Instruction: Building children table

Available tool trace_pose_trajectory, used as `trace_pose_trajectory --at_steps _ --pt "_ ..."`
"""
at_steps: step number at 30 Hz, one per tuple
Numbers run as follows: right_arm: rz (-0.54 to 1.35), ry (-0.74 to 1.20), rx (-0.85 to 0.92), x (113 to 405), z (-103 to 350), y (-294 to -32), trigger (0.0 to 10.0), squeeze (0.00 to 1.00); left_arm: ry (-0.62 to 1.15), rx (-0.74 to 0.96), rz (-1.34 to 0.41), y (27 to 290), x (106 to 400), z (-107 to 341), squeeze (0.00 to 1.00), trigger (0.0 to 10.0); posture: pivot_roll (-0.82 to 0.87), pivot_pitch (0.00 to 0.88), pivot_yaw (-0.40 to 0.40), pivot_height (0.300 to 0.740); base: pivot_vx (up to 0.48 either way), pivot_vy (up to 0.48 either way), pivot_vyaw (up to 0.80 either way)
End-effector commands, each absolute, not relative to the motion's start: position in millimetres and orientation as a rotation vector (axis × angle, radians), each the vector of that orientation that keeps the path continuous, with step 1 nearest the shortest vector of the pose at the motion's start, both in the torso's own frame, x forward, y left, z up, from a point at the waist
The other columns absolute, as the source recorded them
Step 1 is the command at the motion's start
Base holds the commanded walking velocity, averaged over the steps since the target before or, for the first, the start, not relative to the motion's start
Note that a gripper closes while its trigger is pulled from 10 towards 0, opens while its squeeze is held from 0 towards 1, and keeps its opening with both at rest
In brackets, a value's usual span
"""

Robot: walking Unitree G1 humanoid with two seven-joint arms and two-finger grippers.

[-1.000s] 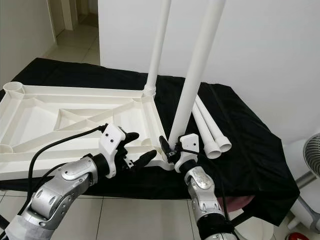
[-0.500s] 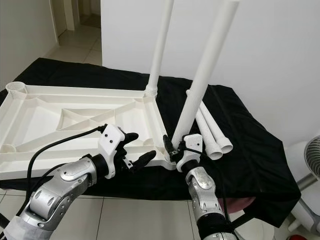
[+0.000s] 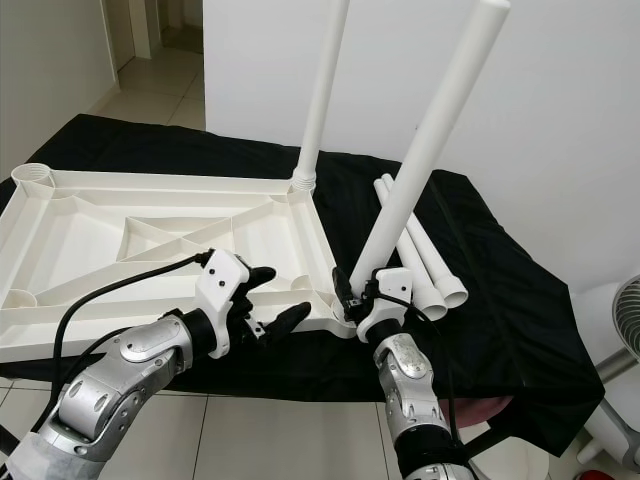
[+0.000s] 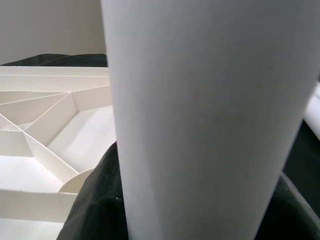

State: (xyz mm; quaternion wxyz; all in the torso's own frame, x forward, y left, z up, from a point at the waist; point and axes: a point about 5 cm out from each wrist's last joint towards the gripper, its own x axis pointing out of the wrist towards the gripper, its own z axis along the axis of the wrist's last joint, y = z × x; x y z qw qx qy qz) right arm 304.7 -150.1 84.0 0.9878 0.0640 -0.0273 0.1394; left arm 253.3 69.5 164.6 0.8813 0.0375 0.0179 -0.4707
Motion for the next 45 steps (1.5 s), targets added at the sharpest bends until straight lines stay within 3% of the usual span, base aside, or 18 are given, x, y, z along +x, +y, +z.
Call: trace_pose_trajectory --at_steps 1,16,30,45 --pt "0.176 0.203 0.169 285 34 -166 10.0 0.0 0.032 0.078 -1.008 68 249 167 0.0 10.0 0.04 0.0 -0.134 0.74 0.0 0.0 0.0" --pt "0.086 0.251 0.24 284 27 -171 10.0 0.0 0.031 0.084 -1.001 70 250 168 0.0 10.0 0.04 0.0 -0.134 0.74 0.0 0.0 0.0" --pt "0.112 0.203 0.154 285 32 -163 10.0 0.0 0.026 0.081 -0.996 70 252 169 0.0 10.0 0.04 0.0 -0.138 0.74 0.0 0.0 0.0" --pt "-0.195 0.195 0.164 287 32 -179 10.0 0.0 0.021 0.078 -0.994 69 252 170 0.0 10.0 0.04 0.0 -0.141 0.74 0.0 0.0 0.0"
